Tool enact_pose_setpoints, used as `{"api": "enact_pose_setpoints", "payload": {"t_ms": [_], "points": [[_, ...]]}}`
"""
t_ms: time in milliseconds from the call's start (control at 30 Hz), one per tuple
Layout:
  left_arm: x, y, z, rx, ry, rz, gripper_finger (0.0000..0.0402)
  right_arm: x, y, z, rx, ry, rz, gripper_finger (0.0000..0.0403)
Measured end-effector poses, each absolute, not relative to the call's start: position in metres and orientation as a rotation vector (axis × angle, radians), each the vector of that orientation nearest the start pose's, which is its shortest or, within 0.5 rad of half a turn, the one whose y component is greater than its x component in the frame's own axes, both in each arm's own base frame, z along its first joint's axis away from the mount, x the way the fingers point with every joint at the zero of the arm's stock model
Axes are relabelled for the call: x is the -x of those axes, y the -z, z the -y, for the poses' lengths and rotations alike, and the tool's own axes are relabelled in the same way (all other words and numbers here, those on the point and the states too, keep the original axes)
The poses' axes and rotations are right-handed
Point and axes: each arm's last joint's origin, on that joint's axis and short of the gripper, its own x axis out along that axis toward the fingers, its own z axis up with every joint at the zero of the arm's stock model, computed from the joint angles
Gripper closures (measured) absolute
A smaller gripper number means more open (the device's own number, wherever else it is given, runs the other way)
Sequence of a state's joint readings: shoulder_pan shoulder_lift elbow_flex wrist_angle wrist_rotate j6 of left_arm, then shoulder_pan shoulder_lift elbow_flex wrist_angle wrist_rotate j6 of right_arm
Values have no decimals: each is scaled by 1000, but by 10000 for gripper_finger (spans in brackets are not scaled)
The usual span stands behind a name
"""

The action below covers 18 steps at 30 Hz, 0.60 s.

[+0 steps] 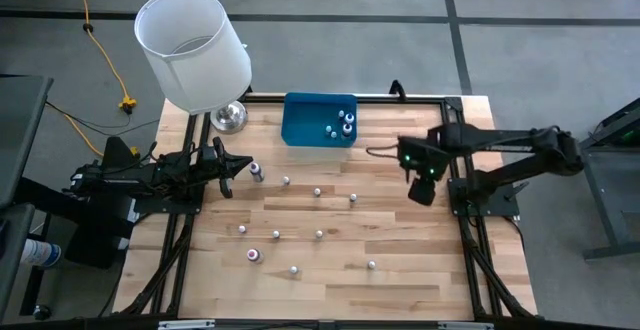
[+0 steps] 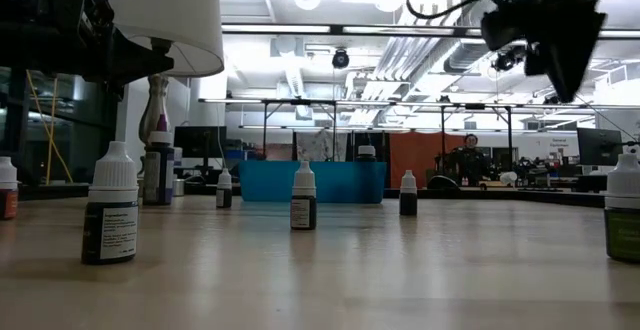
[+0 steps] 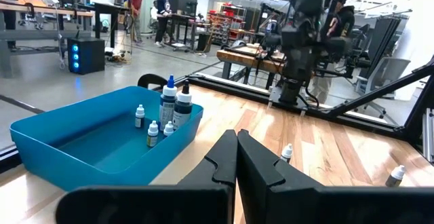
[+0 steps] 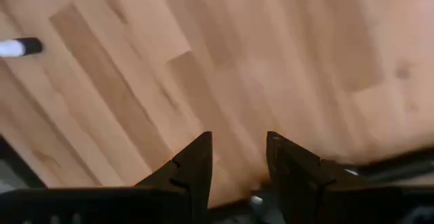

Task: Pick & Place food coloring
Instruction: Put the small black food coloring bottle into the blue bin

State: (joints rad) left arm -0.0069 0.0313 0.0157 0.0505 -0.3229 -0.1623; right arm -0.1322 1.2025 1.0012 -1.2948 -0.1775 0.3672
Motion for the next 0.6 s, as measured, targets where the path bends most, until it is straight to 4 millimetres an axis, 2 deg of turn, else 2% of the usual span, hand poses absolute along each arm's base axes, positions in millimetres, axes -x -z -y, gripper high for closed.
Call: {"api": "enact_pose_setpoints", "payload": {"t_ms": [167,333,433,600], "points": [[-97,-171,-9,167,-313,60,401,-183,-237,-1,-490,115,-1455,274],[-97,-171,-9,167,-313,60,401,-187,-217,-20,-343,-75,-1401,274],[-97,-171,-9,167,-313,60,401,-196,-211,-28,-279,-158,-1307,274],[-97,-171,-9,167,-313,60,401,-221,-203,-31,-199,-205,-1223,274]]}}
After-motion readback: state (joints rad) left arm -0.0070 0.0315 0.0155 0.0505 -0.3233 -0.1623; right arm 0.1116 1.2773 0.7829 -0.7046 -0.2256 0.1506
